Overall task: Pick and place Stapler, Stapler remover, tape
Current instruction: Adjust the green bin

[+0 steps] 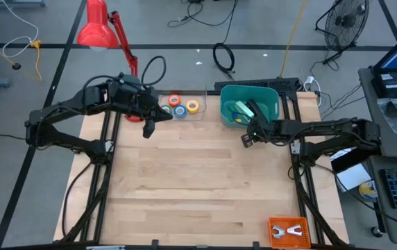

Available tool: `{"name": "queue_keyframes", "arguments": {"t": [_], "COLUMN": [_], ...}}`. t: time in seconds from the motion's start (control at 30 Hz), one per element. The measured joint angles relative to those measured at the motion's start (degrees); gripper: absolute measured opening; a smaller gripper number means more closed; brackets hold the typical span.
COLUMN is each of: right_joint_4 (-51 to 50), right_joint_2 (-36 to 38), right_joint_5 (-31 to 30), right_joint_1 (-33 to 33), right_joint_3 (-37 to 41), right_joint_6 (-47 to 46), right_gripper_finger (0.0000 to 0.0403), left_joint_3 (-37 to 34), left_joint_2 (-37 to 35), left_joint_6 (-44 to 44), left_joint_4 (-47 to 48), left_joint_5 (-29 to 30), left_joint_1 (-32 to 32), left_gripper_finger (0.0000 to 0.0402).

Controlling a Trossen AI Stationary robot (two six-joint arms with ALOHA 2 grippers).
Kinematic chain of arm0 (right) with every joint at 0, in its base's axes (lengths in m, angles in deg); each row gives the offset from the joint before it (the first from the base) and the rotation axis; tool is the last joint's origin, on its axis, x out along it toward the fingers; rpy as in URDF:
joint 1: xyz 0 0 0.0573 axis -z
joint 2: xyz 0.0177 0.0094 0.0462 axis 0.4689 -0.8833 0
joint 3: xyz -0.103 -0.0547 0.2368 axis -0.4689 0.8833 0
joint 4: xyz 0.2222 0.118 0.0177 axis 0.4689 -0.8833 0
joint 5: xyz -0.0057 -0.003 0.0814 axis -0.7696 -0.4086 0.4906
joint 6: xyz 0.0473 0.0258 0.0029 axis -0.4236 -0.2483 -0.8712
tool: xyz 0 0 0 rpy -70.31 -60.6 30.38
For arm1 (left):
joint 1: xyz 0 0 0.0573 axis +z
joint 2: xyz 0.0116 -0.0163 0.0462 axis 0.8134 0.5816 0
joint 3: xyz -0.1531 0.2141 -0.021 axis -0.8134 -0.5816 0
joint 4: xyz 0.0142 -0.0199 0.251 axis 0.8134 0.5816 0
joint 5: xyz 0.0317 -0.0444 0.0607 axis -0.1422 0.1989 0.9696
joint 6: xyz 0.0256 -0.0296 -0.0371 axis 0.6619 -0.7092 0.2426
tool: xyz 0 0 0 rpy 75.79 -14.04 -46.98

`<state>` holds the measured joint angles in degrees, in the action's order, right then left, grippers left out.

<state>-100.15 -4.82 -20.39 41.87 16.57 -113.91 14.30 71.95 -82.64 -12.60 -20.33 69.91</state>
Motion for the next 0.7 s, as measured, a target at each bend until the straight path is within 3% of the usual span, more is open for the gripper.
{"name": "queue_keyframes", "arguments": {"t": [0.37, 0.7], "right_joint_4": [2.0, 2.2], "right_joint_2": [0.0, 0.0], "right_joint_5": [-6.3, -6.7], "right_joint_1": [0.1, 2.1], "right_joint_3": [0.0, 0.0], "right_joint_6": [-0.1, -0.1], "right_gripper_finger": [0.0, 0.0], "left_joint_3": [0.0, -0.1], "left_joint_2": [0.0, 0.0], "left_joint_6": [0.0, 0.0], "left_joint_4": [0.0, 0.0], "left_joint_5": [1.2, 1.7], "left_joint_1": [-0.7, -0.7], "left_gripper_finger": [0.0, 0.0]}}
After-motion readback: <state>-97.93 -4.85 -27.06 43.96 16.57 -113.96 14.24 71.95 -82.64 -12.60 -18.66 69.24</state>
